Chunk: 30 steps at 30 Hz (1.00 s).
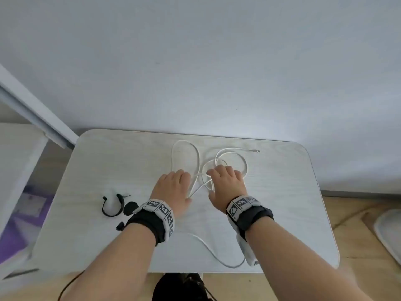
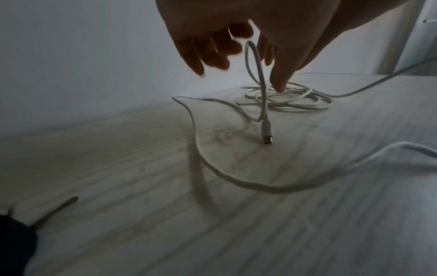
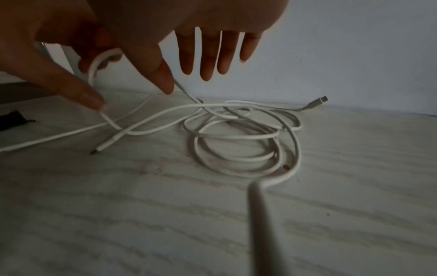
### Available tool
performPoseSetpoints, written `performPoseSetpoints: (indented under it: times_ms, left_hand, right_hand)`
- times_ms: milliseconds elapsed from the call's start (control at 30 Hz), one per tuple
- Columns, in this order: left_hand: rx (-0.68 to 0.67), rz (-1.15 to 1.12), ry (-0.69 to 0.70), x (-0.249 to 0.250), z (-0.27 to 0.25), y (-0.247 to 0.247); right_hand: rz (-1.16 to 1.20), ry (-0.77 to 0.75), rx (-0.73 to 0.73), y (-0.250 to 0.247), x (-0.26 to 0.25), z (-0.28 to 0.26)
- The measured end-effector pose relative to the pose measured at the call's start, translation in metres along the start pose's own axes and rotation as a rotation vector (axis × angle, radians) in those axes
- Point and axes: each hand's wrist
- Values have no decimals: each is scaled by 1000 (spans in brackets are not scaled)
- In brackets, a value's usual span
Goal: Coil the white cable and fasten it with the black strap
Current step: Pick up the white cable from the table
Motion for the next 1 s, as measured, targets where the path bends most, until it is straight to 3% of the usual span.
performPoseSetpoints:
  times_ms: [67,200,467,567,800,1000]
  left_hand:
    - [76,2,30,2,1,5]
    - [-32,90,89,12,8,12]
    - [-102,162,-184,28,27,29]
    - [-54,31,-162,30,29,34]
    - [267,-557,-48,23,28,-11]
    - [305,-993,-12,7,24,-89]
  right_hand:
    - [8,12,-2,3,0,0]
    - [4,9,-11,9,0,-1]
    - [30,12,-6,10,7,-5]
    - [49,22,-2,10,13,-7]
    - [111,36,66,-15,17,-3]
    - [257,19,113,-82,9,13]
Point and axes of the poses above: each hand's wrist, its own z-axis towards the middle knuckle, its own y-axis out of the palm, x = y × z, and after that the axes turned 7 degrees about -x, right-handed
